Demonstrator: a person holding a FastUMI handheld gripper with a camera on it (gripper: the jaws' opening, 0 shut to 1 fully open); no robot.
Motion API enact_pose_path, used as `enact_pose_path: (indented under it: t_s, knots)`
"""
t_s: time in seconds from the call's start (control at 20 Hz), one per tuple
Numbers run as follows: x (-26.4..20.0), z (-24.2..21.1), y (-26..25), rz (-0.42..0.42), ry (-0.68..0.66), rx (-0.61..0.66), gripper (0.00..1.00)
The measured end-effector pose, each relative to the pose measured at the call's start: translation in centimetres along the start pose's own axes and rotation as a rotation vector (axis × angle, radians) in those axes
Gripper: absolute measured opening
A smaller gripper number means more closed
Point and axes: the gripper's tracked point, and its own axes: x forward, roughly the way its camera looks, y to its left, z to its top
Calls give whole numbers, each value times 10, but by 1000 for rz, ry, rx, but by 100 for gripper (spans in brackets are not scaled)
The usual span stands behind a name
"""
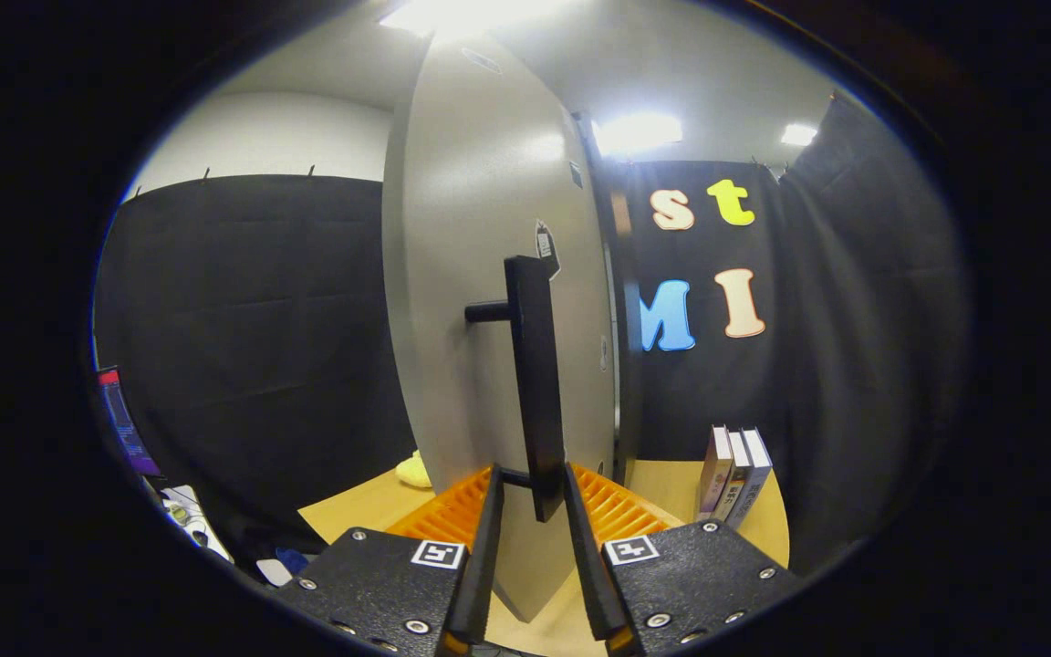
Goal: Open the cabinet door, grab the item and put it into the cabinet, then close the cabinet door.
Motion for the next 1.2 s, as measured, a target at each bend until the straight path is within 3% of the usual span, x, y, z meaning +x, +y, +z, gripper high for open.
enact_pose_path:
  t_s: [0.15, 0.45, 0.55, 0.85, 1.0, 1.2]
  knots:
    - [-4, 1, -7, -55, -5, 6, 43]
    - [-12, 7, -35, -254, -79, -25, 63]
    - [-19, 3, -37, -321, -81, 12, 72]
    - [-38, -6, -53, -531, -152, 92, 85]
    - [-54, -27, -47, -587, -177, 123, 94]
    - [-53, -95, -24, -635, -160, 136, 95]
